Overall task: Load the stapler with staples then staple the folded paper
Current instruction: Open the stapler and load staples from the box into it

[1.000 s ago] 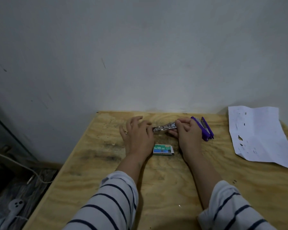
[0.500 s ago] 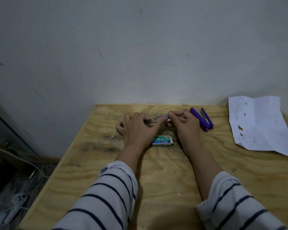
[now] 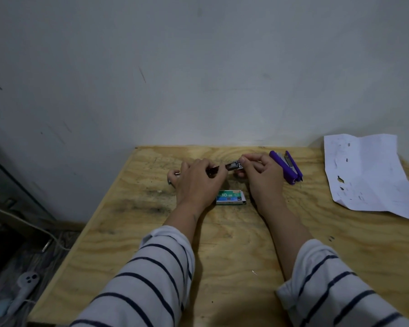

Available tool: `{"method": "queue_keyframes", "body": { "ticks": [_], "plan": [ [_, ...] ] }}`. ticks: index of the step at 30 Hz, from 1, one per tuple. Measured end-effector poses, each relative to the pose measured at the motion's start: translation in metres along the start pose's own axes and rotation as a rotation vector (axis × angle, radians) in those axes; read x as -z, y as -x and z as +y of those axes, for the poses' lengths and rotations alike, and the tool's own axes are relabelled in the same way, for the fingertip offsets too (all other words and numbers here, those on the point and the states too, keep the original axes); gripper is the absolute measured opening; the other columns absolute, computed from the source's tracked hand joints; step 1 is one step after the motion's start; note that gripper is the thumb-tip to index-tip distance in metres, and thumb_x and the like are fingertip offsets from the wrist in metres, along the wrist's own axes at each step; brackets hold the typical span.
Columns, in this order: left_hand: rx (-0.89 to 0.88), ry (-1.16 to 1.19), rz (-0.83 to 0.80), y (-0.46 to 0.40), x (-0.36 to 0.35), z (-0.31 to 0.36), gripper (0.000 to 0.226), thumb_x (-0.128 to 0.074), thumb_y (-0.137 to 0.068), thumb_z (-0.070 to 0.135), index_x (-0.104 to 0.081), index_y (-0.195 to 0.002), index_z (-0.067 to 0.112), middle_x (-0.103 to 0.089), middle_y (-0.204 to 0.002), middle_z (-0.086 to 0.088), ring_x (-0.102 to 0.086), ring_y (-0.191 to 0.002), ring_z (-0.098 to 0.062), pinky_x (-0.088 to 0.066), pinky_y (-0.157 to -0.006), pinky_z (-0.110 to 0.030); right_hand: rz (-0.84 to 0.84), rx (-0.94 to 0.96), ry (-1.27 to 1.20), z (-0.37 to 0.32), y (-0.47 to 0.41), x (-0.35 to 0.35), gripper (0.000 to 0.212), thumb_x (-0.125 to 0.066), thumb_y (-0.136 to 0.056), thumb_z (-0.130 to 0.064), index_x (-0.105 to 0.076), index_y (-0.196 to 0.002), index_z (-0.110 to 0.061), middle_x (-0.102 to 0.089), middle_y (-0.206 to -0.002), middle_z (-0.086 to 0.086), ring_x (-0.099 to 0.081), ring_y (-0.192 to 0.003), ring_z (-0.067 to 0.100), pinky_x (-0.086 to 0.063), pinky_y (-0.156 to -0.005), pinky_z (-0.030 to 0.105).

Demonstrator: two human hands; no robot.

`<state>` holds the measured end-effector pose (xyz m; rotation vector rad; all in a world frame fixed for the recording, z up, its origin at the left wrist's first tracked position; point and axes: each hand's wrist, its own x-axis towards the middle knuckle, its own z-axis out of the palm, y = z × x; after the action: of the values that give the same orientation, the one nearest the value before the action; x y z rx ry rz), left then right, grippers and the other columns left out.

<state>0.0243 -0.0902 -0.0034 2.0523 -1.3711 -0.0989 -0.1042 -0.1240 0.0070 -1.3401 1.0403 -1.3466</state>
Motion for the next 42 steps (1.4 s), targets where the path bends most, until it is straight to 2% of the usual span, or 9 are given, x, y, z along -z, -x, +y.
{"method": "queue_keyframes", "body": {
  "ticks": [6, 13, 17, 19, 24, 28, 32, 38, 42],
  "plan": [
    [-0.093, 0.141, 0.003, 0.003, 0.003, 0.001, 0.008, -0.045, -0.090, 0.045, -0.048, -0.089, 0.037, -0.063, -0.085, 0.017, -0.054, -0.086, -0.009, -0.026, -0.091, -0.037, 0.014, 0.017, 0.055, 0.002, 0.000, -0.001, 0.016, -0.063, -0.088, -0.014, -0.061, -0.080, -0.028, -0.070, -0.073, -0.007, -0.067, -0.060, 0.002, -0.057, -0.062, 0.019],
    [-0.148, 0.150, 0.008, 0.005, 0.005, 0.000, 0.010, -0.048, -0.093, 0.046, -0.051, -0.088, 0.037, -0.062, -0.082, 0.019, -0.057, -0.079, -0.006, -0.028, -0.087, -0.032, -0.072, -0.016, 0.033, 0.003, -0.001, 0.001, 0.011, -0.066, -0.086, -0.017, -0.064, -0.097, -0.016, -0.072, -0.082, 0.005, -0.070, -0.069, 0.012, -0.058, -0.066, 0.022],
    [-0.271, 0.202, 0.072, 0.006, 0.002, -0.002, 0.003, -0.056, -0.089, 0.029, -0.059, -0.090, 0.029, -0.066, -0.085, 0.012, -0.063, -0.079, -0.009, -0.050, -0.078, -0.040, -0.084, 0.005, 0.060, 0.004, 0.000, 0.000, 0.009, -0.066, -0.086, -0.015, -0.063, -0.094, -0.018, -0.072, -0.082, 0.008, -0.070, -0.072, 0.015, -0.059, -0.068, 0.025],
    [-0.314, 0.217, 0.093, 0.007, 0.002, -0.002, 0.007, -0.058, -0.089, 0.024, -0.064, -0.092, 0.024, -0.068, -0.087, 0.009, -0.062, -0.079, -0.011, -0.052, -0.071, -0.038, -0.067, 0.015, 0.072, 0.005, 0.000, -0.001, 0.010, -0.066, -0.086, -0.014, -0.063, -0.094, -0.019, -0.072, -0.080, 0.007, -0.070, -0.070, 0.015, -0.059, -0.067, 0.025],
    [-0.387, 0.195, 0.078, 0.010, 0.003, -0.001, 0.020, -0.059, -0.092, 0.019, -0.071, -0.107, 0.021, -0.071, -0.101, 0.005, -0.064, -0.089, -0.011, -0.052, -0.076, -0.028, 0.031, -0.023, 0.011, 0.006, -0.003, 0.001, 0.009, -0.065, -0.086, -0.014, -0.064, -0.094, -0.016, -0.070, -0.074, 0.003, -0.066, -0.058, 0.006, -0.058, -0.061, 0.021],
    [-0.417, 0.096, 0.061, 0.012, 0.003, 0.000, 0.027, -0.058, -0.090, 0.012, -0.066, -0.113, 0.025, -0.069, -0.109, 0.006, -0.064, -0.092, -0.014, -0.055, -0.073, -0.034, 0.042, -0.047, 0.011, 0.008, -0.004, 0.002, 0.014, -0.064, -0.087, -0.016, -0.064, -0.101, -0.015, -0.071, -0.080, 0.005, -0.067, -0.061, 0.006, -0.059, -0.065, 0.024],
    [-0.371, 0.108, 0.034, 0.014, 0.005, 0.003, 0.031, -0.057, -0.093, 0.019, -0.057, -0.121, 0.030, -0.071, -0.107, 0.008, -0.067, -0.091, -0.011, -0.051, -0.069, -0.026, 0.064, -0.038, 0.007, 0.009, -0.005, 0.002, 0.013, -0.062, -0.089, -0.015, -0.063, -0.102, -0.015, -0.070, -0.083, 0.005, -0.066, -0.060, 0.003, -0.057, -0.063, 0.019],
    [-0.443, 0.115, 0.076, 0.013, 0.003, 0.001, 0.034, -0.059, -0.090, 0.013, -0.060, -0.121, 0.028, -0.069, -0.113, 0.006, -0.065, -0.096, -0.014, -0.056, -0.076, -0.035, 0.040, -0.028, 0.034, 0.009, -0.006, 0.002, 0.011, -0.061, -0.090, -0.015, -0.064, -0.101, -0.016, -0.070, -0.083, 0.005, -0.065, -0.059, 0.002, -0.055, -0.061, 0.017],
    [-0.522, 0.076, 0.075, 0.012, 0.003, 0.001, 0.039, -0.056, -0.088, 0.004, -0.063, -0.119, 0.026, -0.067, -0.112, 0.005, -0.063, -0.092, -0.018, -0.055, -0.070, -0.036, 0.023, -0.011, 0.050, 0.008, -0.006, 0.003, 0.013, -0.054, -0.094, -0.011, -0.063, -0.097, -0.018, -0.068, -0.078, 0.003, -0.064, -0.055, -0.002, -0.053, -0.057, 0.012]
  ]
}}
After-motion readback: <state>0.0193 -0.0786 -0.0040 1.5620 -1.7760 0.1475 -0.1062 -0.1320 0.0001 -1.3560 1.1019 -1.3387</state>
